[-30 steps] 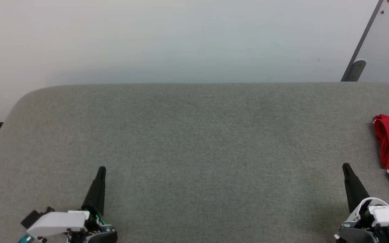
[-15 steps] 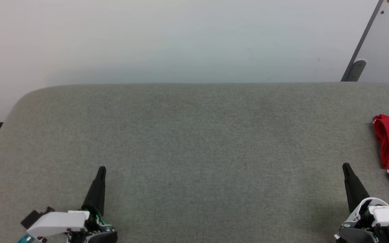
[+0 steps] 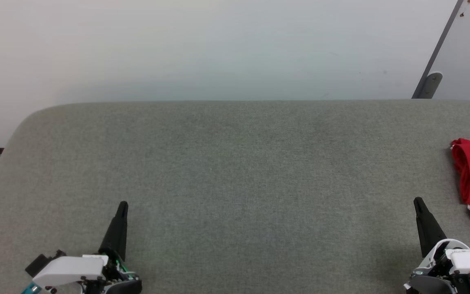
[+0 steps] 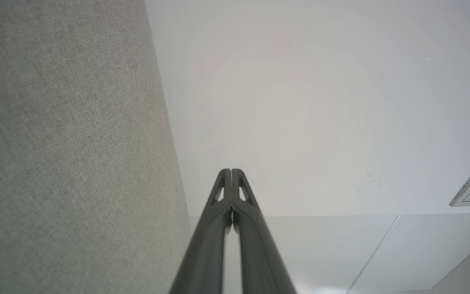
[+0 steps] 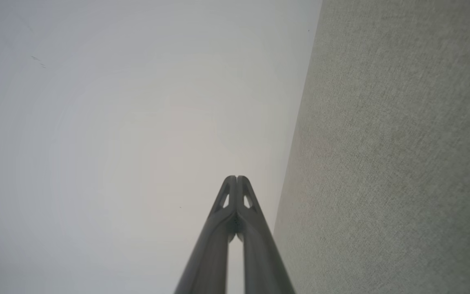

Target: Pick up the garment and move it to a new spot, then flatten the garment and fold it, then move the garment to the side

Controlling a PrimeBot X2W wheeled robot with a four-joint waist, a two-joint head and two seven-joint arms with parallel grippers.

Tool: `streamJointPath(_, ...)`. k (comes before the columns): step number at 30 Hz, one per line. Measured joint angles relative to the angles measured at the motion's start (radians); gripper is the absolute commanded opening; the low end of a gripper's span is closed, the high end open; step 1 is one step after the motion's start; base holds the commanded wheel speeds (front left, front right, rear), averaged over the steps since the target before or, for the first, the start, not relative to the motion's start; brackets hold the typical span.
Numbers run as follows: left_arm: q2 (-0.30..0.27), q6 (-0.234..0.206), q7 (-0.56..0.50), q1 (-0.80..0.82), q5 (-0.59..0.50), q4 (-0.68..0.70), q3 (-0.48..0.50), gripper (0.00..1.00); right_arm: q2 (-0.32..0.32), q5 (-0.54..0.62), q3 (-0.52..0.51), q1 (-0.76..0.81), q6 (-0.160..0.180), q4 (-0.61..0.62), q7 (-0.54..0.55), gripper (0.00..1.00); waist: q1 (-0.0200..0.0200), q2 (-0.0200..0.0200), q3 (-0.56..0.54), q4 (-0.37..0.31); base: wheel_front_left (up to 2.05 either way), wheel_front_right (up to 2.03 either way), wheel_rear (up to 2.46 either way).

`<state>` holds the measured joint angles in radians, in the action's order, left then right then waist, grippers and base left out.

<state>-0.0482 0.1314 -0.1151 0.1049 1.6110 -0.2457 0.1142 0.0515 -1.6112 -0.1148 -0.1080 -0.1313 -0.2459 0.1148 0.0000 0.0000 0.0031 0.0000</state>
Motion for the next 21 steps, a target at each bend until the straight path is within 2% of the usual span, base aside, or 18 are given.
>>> streamJointPath(21, 0.0, 0.0, 0.0, 0.0, 0.0, 0.0, 0.0, 0.0, 0.0, 0.0, 0.0, 0.0, 0.0, 0.0, 0.0, 0.0, 0.0, 0.0, 0.0, 0.0, 0.0, 0.0, 0.0)
